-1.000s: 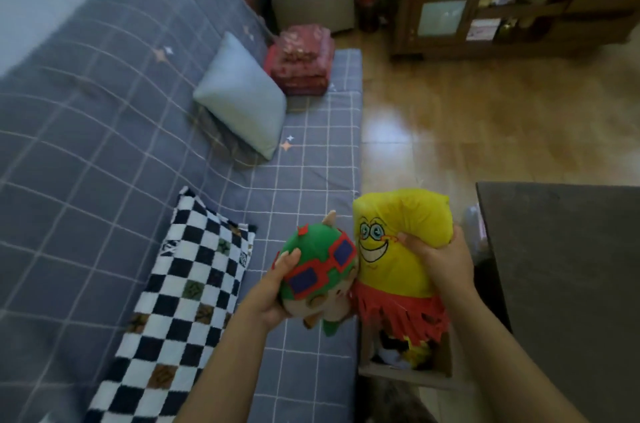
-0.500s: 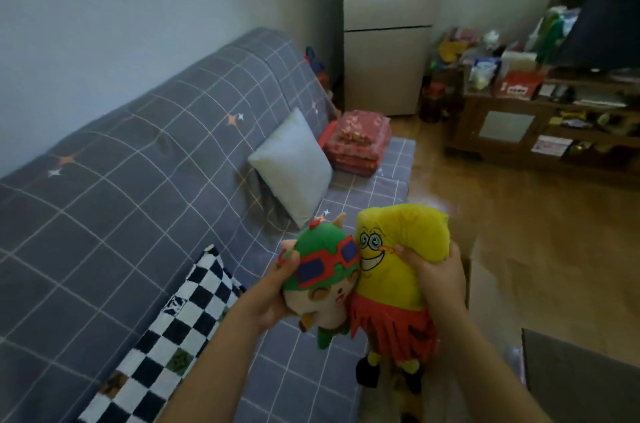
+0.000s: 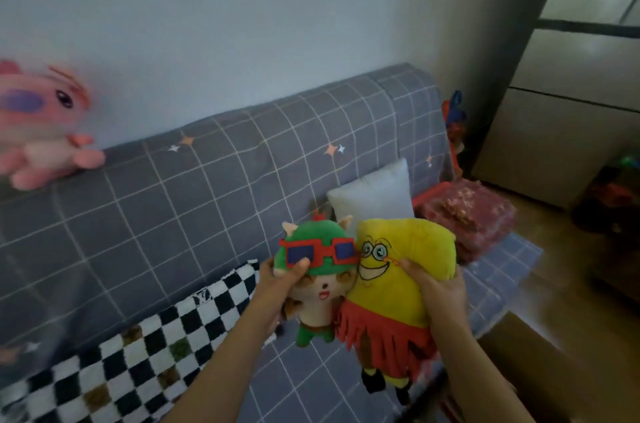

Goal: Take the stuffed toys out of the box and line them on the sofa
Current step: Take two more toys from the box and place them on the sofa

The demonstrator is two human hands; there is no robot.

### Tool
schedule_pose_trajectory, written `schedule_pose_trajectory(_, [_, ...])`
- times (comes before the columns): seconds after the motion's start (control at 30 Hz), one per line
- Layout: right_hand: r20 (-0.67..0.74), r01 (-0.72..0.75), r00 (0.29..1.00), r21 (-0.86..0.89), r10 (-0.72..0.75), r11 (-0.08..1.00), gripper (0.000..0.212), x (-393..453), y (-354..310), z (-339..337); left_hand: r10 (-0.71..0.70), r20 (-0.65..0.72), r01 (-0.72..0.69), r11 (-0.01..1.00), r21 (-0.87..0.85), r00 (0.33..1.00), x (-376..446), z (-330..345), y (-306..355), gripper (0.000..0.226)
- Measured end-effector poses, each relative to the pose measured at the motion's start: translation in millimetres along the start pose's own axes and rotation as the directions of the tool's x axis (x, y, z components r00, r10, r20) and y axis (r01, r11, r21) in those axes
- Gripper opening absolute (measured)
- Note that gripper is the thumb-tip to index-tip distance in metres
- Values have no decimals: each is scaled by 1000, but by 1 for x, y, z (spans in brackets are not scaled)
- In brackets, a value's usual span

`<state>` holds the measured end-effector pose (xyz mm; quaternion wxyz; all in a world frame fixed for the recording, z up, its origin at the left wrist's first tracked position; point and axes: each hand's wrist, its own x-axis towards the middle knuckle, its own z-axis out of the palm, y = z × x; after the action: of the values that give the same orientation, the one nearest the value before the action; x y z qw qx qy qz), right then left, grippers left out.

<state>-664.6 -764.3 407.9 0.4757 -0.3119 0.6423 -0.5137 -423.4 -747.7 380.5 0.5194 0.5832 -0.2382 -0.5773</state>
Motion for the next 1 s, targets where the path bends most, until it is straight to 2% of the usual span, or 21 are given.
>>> schedule_pose_trajectory(0.13, [124, 13, 992, 4, -13, 1000, 63, 17, -12, 47, 61, -74, -58, 998, 39, 995, 17, -29, 20, 100])
schedule_pose_trajectory(0.17, [138, 25, 990, -8, -24, 1000, 64, 18, -16, 53, 69, -99, -64, 996, 59, 993, 21, -34, 23, 94])
schedule_pose_trajectory(0.27, [180, 69, 982, -40, -60, 997, 66, 32, -32, 98, 138, -139, -130, 990, 59, 981, 45, -57, 48, 56])
schedule_pose_trajectory(0.37, [226, 144, 966, -81, -123, 986, 72, 53, -52, 150, 190, -175, -191, 982, 10, 966, 79, -75, 85, 40])
schedule_pose_trajectory(0.4, [238, 176, 959, -89, -151, 980, 73, 63, -60, 169, 193, -194, -200, 980, -16, 962, 97, -83, 98, 41])
schedule_pose_trajectory(0.5, [240, 229, 948, -58, -209, 972, 79, 94, -86, 230, 220, -236, -241, 968, -65, 947, 152, -102, 140, 61])
schedule_pose_trajectory(0.6, [236, 298, 934, -106, -267, 949, 84, 128, -93, 290, 278, -291, -308, 949, -63, 915, 202, -117, 179, 54])
schedule_pose_trajectory(0.7, [223, 353, 924, -188, -310, 917, 83, 156, -91, 344, 330, -341, -373, 925, -67, 880, 246, -139, 211, 58])
schedule_pose_trajectory(0.8, [219, 395, 915, -321, -339, 861, 79, 179, -84, 389, 374, -360, -421, 905, -61, 855, 284, -161, 244, 64])
schedule_pose_trajectory(0.87, [269, 441, 894, -396, -358, 805, 78, 191, -72, 412, 408, -360, -459, 886, -64, 839, 308, -172, 264, 65])
schedule_pose_trajectory(0.93, [314, 502, 863, -459, -395, 733, 79, 197, -59, 430, 424, -341, -470, 880, -62, 839, 331, -178, 277, 68])
schedule_pose_trajectory(1.0, [300, 532, 846, -504, -441, 680, 79, 202, -51, 448, 405, -341, -448, 892, -55, 848, 353, -184, 283, 72])
